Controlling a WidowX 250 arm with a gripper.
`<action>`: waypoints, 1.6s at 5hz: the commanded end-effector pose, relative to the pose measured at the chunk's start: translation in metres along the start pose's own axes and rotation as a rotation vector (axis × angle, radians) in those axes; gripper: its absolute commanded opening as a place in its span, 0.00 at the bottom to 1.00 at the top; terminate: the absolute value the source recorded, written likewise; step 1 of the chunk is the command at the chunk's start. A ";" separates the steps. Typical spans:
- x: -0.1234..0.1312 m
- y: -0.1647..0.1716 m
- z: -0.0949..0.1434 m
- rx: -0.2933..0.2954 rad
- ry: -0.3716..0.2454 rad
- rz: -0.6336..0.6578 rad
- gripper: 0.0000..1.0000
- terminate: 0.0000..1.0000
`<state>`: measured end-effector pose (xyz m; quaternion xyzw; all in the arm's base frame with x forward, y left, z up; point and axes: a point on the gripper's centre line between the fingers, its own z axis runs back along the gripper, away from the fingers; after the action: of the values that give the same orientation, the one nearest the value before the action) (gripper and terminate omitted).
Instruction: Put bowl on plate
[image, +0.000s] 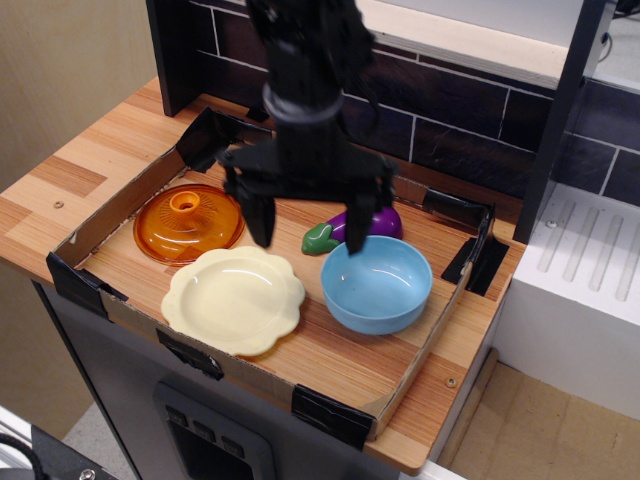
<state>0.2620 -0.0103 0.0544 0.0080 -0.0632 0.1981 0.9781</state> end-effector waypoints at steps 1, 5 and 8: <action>0.003 -0.014 -0.017 0.015 -0.062 -0.006 1.00 0.00; 0.002 -0.011 -0.035 -0.025 -0.040 0.013 0.00 0.00; 0.001 0.034 0.003 -0.095 -0.053 0.032 0.00 0.00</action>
<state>0.2448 0.0210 0.0454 -0.0330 -0.0783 0.2110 0.9738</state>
